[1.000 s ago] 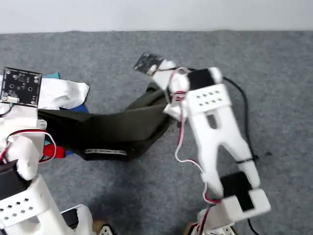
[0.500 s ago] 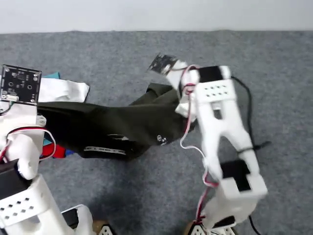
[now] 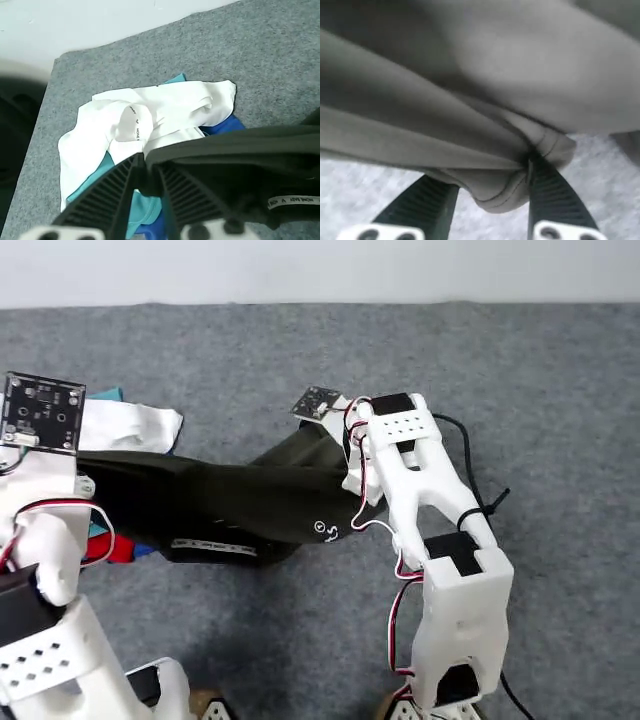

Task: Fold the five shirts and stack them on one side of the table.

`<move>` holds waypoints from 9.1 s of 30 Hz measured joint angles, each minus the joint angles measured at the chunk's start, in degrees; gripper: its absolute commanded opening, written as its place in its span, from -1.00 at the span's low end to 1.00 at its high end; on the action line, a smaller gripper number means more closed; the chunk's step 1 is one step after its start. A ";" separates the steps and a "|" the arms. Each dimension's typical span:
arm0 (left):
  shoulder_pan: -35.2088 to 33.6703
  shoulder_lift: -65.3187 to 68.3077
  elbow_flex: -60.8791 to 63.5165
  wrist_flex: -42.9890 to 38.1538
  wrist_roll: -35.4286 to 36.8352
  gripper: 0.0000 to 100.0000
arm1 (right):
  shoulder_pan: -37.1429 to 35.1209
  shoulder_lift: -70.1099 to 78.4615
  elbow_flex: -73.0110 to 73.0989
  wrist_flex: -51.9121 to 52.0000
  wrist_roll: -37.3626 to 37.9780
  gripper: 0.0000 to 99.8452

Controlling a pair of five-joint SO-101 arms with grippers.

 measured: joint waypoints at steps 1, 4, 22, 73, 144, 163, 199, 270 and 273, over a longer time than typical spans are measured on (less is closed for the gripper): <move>0.00 0.00 0.00 0.00 0.00 -0.97 | 0.09 0.09 -1.23 1.05 -0.26 -0.63; -0.09 0.00 0.00 0.00 0.00 -0.97 | 0.79 0.26 -4.84 2.99 -0.35 -0.64; -0.09 0.00 2.81 -0.09 0.00 -0.97 | 2.29 3.87 -17.41 9.05 -0.44 -0.51; -0.09 0.00 2.81 -0.09 0.00 -0.97 | -4.31 3.96 -18.02 4.22 3.60 -0.98; 12.92 0.00 7.47 -3.08 0.00 -0.97 | -8.97 -14.15 2.90 18.99 6.51 -0.40; 9.67 0.00 7.47 -3.08 0.00 -0.97 | -16.79 -21.45 26.11 13.10 -2.55 -0.40; 9.05 0.00 3.34 -4.75 0.00 -0.97 | -5.01 -25.76 10.20 13.36 -2.11 -0.98; 20.04 0.79 -25.93 -25.49 -26.29 -0.97 | 31.12 -73.67 -4.40 21.19 25.93 -0.98; 21.01 5.54 -17.67 -25.41 -27.78 -0.97 | 28.57 -72.53 6.68 20.66 26.02 -0.98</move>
